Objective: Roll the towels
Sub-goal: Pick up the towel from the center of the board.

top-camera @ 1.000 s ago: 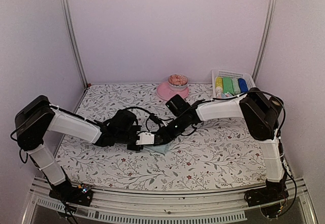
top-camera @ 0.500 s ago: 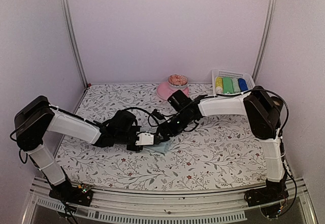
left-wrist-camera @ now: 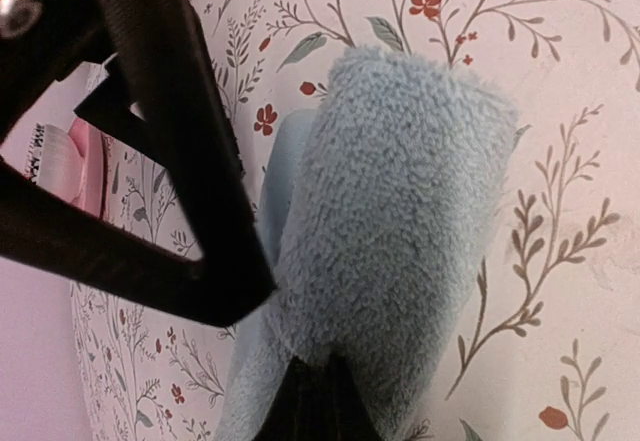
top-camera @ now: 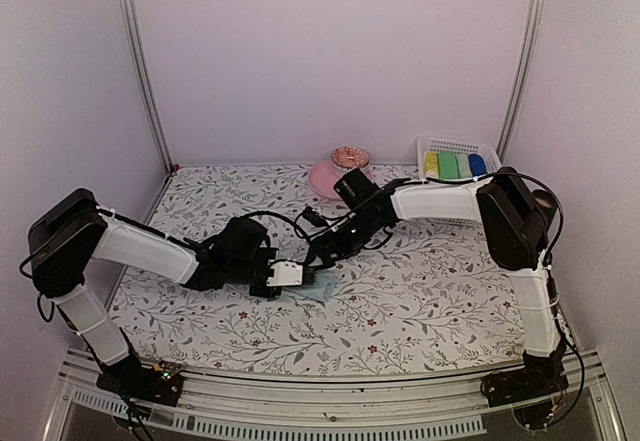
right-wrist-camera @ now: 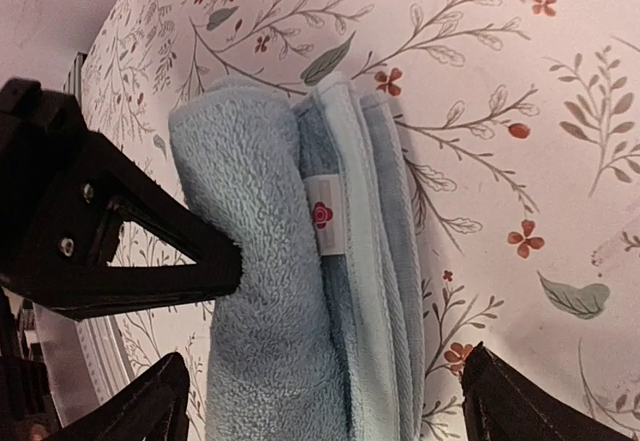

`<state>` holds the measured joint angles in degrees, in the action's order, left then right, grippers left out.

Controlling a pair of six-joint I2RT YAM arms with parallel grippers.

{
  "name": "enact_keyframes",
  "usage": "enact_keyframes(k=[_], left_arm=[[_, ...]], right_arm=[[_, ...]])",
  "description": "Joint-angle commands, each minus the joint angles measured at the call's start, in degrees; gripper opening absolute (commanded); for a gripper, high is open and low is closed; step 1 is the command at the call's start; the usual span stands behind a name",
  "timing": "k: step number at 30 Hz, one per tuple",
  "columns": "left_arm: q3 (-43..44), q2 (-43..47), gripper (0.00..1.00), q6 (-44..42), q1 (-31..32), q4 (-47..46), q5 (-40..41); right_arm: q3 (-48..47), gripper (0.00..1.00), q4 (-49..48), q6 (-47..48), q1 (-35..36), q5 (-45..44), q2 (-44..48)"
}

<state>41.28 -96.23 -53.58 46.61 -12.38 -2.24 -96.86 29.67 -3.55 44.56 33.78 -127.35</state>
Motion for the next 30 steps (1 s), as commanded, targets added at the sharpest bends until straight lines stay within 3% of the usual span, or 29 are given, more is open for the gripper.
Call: enact_keyframes(k=[1, 8, 17, 25, 30], left_arm=[[-1.6, 0.2, 0.04, -0.3, 0.4, 2.6, 0.7], [-1.5, 0.2, 0.04, -0.3, 0.5, 2.3, 0.7], [-1.3, -0.3, 0.04, -0.4, 0.5, 2.1, 1.3], [-1.1, -0.3, 0.04, -0.5, 0.8, 2.1, 1.7], [-1.0, 0.0, 0.05, -0.4, 0.8, 1.4, 2.3]], right_arm=[[-0.9, 1.0, 1.7, 1.2, -0.2, 6.3, -3.6], [-0.7, 1.0, 2.1, 2.0, 0.1, 7.1, -5.5], [-3.1, 0.84, 5.0, 2.9, 1.3, 9.5, -9.4], [-4.8, 0.61, 7.0, 2.9, 1.3, 10.5, -11.0], [-5.5, 0.27, 7.2, 2.9, 1.4, 12.0, -11.6]])
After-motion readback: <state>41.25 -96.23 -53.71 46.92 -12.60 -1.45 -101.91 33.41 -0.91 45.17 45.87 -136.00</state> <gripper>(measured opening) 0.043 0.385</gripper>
